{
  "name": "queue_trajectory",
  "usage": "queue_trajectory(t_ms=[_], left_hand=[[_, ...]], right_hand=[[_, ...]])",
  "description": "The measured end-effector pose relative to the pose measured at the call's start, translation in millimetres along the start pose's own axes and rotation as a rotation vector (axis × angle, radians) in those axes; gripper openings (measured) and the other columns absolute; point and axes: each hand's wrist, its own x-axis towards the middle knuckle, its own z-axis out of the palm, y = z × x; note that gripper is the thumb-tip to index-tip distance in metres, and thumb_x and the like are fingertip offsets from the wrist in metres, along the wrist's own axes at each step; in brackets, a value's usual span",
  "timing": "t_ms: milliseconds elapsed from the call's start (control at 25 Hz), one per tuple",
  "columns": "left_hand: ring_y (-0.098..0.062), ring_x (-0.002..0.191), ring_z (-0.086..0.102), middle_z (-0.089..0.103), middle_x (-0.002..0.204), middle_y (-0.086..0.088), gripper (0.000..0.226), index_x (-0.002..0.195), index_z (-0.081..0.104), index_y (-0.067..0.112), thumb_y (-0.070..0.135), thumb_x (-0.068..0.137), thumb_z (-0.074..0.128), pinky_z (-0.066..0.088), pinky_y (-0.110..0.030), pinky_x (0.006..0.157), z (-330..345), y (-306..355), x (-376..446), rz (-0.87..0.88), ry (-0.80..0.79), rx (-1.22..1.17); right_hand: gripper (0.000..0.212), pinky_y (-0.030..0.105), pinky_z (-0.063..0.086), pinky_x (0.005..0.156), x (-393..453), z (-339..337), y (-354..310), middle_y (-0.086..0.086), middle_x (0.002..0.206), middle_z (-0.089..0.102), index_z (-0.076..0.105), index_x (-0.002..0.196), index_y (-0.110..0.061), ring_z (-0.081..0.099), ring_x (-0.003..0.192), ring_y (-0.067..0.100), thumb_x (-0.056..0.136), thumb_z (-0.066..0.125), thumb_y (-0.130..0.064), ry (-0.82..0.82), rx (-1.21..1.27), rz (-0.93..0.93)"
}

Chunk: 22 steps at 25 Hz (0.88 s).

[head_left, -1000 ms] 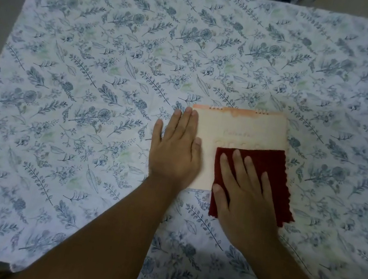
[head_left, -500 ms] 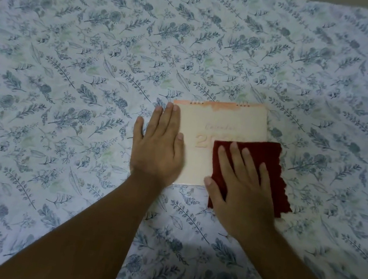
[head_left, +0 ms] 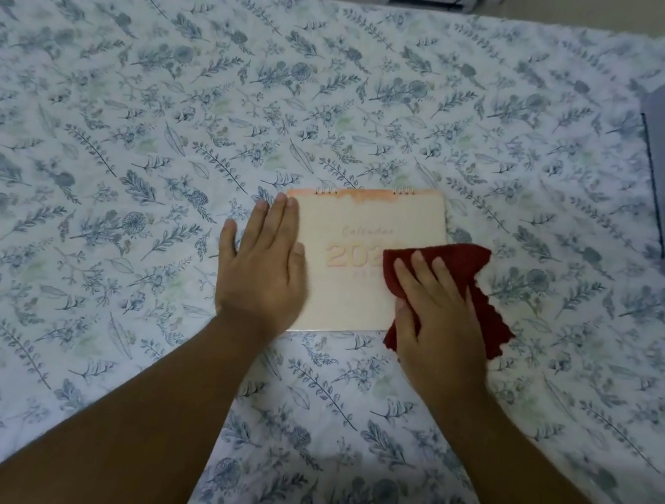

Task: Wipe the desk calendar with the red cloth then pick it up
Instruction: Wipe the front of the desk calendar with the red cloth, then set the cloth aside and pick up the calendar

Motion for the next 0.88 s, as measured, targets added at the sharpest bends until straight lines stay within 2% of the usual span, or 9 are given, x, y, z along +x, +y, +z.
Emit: queue_trajectory(t_ms=[120, 240, 320, 400, 480, 600, 680, 760, 880], left_hand=[[-0.013, 0.157, 0.003, 0.011, 0.171, 0.006, 0.060, 0.163, 0.014, 0.024, 0.034, 0.106, 0.028, -0.002, -0.048, 0.125, -16.2, -1.7, 5.8, -0.028, -0.091, -0.147], [-0.018, 0.157, 0.007, 0.015, 0.170, -0.001, 0.063, 0.162, 0.020, 0.018, 0.039, 0.103, 0.031, 0.002, -0.046, 0.126, -33.1, 21.0, -2.5, -0.021, -0.028, -0.130], [-0.018, 0.157, 0.006, 0.013, 0.170, 0.000, 0.065, 0.162, 0.017, 0.019, 0.043, 0.104, 0.029, 0.005, -0.045, 0.126, -30.2, 60.1, -21.9, 0.164, -0.024, -0.107], [-0.016, 0.157, 0.004, 0.011, 0.170, 0.001, 0.064, 0.163, 0.014, 0.021, 0.045, 0.105, 0.026, 0.006, -0.043, 0.126, -12.3, 108.7, -46.5, 0.399, -0.100, -0.110], [-0.017, 0.157, 0.007, 0.014, 0.170, 0.001, 0.063, 0.163, 0.017, 0.021, 0.047, 0.105, 0.026, 0.006, -0.041, 0.126, 10.3, 152.2, -66.3, 0.533, -0.154, -0.111], [-0.021, 0.157, 0.009, 0.015, 0.169, -0.003, 0.065, 0.162, 0.019, 0.016, 0.045, 0.105, 0.029, 0.003, -0.039, 0.126, 40.3, 191.5, -87.6, 0.624, -0.247, -0.069], [-0.023, 0.157, 0.003, 0.008, 0.170, -0.005, 0.068, 0.163, 0.013, 0.013, 0.043, 0.103, 0.029, -0.001, -0.042, 0.126, 55.7, 196.6, -96.6, 0.629, -0.291, 0.008], [-0.024, 0.157, -0.001, 0.004, 0.170, -0.007, 0.069, 0.163, 0.011, 0.012, 0.043, 0.103, 0.028, -0.001, -0.045, 0.126, 61.7, 195.0, -99.3, 0.619, -0.281, 0.042], [-0.022, 0.157, -0.005, 0.002, 0.170, -0.005, 0.069, 0.163, 0.009, 0.014, 0.043, 0.104, 0.029, 0.000, -0.044, 0.127, 59.6, 192.8, -95.6, 0.634, -0.307, 0.009]], right_hand=[[0.046, 0.049, 0.025, 0.120, -7.1, -5.4, 4.6, -0.003, 0.156, 0.046, 0.052, 0.147, -0.021, 0.030, 0.148, 0.012, 0.103, 0.040, -0.023, 0.031, 0.053, 0.004], [0.046, 0.052, 0.028, 0.119, -15.0, -25.3, 14.6, 0.003, 0.152, 0.051, 0.053, 0.145, -0.014, 0.036, 0.146, 0.017, 0.102, 0.041, -0.022, 0.096, 0.104, 0.069], [0.045, 0.054, 0.029, 0.118, -27.4, -45.4, 29.8, 0.006, 0.152, 0.051, 0.052, 0.145, -0.011, 0.036, 0.147, 0.020, 0.103, 0.042, -0.022, 0.141, 0.076, 0.127], [0.044, 0.052, 0.024, 0.120, -49.5, -66.4, 50.7, 0.010, 0.153, 0.050, 0.052, 0.145, -0.008, 0.036, 0.147, 0.024, 0.104, 0.045, -0.020, 0.174, 0.003, 0.206], [0.047, 0.051, 0.021, 0.118, -75.1, -81.5, 69.4, 0.013, 0.153, 0.050, 0.052, 0.145, -0.007, 0.036, 0.147, 0.028, 0.104, 0.041, -0.025, 0.192, -0.059, 0.317], [0.059, 0.055, 0.003, 0.121, -114.3, -84.6, 91.4, 0.008, 0.159, 0.041, 0.043, 0.152, -0.015, 0.024, 0.152, 0.029, 0.102, 0.028, -0.043, 0.097, -0.172, 0.501], [0.066, 0.054, -0.011, 0.119, -135.0, -73.3, 103.1, 0.002, 0.167, 0.023, 0.026, 0.160, -0.022, 0.010, 0.155, 0.027, 0.101, 0.023, -0.052, -0.012, -0.211, 0.530], [0.069, 0.056, -0.004, 0.122, -147.3, -62.6, 110.9, 0.002, 0.169, 0.012, 0.017, 0.162, -0.023, 0.007, 0.155, 0.027, 0.100, 0.023, -0.054, -0.056, -0.206, 0.476], [0.069, 0.054, 0.001, 0.122, -143.5, -60.9, 111.7, 0.007, 0.168, 0.019, 0.023, 0.161, -0.018, 0.012, 0.155, 0.028, 0.101, 0.030, -0.051, -0.028, -0.222, 0.443]])
